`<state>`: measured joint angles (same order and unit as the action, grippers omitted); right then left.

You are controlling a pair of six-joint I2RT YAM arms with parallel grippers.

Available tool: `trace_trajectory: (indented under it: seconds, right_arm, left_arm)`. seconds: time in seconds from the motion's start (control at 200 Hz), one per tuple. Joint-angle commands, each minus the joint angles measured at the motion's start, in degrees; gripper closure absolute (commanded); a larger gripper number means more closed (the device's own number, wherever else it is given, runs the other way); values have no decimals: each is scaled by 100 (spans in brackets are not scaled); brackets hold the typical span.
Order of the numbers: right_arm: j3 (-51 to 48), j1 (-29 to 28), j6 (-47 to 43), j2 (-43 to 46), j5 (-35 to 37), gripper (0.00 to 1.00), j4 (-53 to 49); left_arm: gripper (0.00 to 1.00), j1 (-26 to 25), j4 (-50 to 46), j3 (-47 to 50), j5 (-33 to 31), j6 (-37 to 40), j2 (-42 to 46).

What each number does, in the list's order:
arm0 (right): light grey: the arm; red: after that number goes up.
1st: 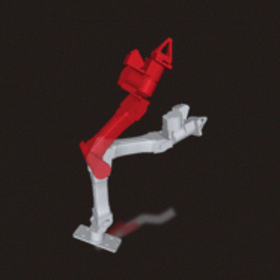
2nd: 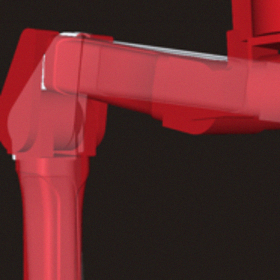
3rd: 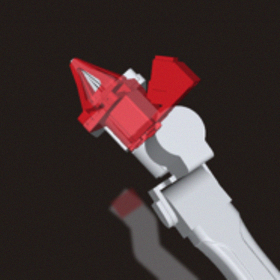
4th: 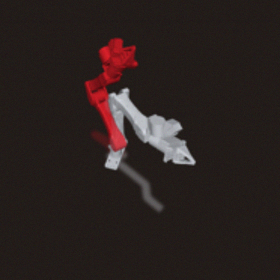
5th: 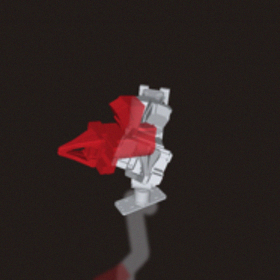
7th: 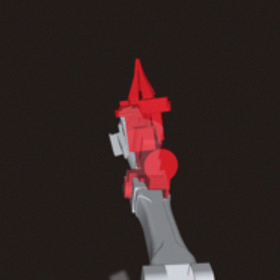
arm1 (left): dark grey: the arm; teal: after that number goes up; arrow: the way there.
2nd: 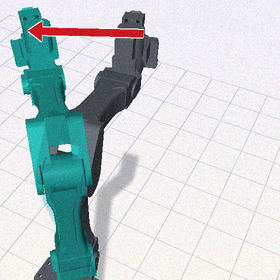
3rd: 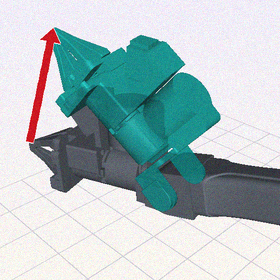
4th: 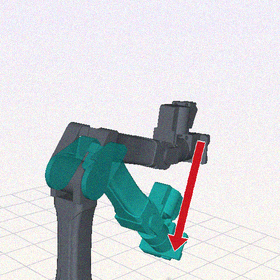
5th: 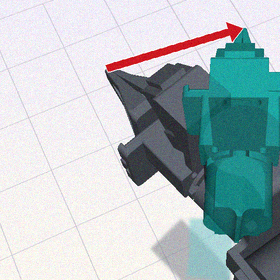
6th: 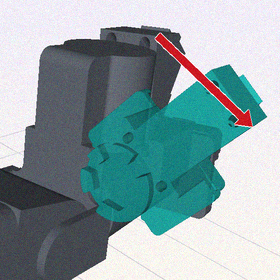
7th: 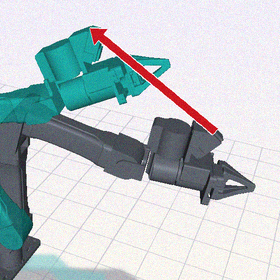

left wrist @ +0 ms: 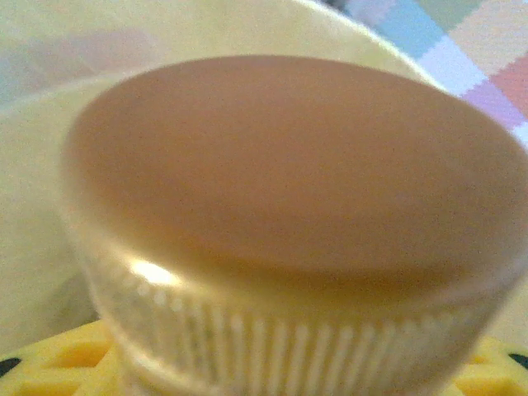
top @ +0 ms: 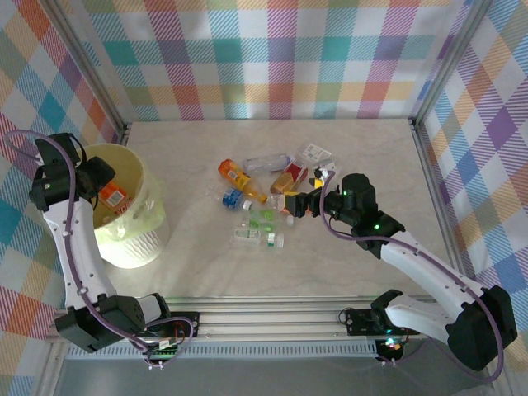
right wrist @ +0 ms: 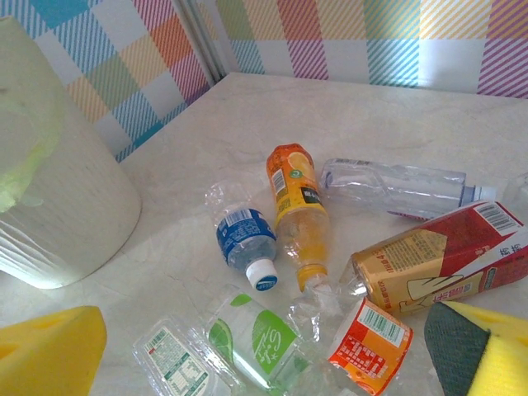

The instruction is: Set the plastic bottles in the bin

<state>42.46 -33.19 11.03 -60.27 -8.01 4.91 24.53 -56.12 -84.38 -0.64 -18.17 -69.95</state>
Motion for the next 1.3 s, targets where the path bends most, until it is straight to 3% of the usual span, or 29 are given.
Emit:
trace_trajectory:
  seconds: [0.0, 0.325, 0.595, 0.98, 1.295]
  right_arm:
    - [-132, -22, -136, 94, -185, 0, 235]
    - [-201, -21, -103, 189, -61, 0, 223]
    - [-351, -21, 22, 313, 14, 0, 172]
    - [-374, -21, -41, 299, 293, 0, 23]
    - [-247, -21, 137, -7, 754, 0, 122]
  left_arm:
    - [51, 43, -231, 175, 504, 117, -158]
    - [40, -10, -154, 450, 800, 340, -356]
    - [27, -254, -136, 372, 669, 405, -311]
    - [0, -283, -142, 195, 541, 205, -33]
    - [0, -309, -298, -116, 445, -55, 479]
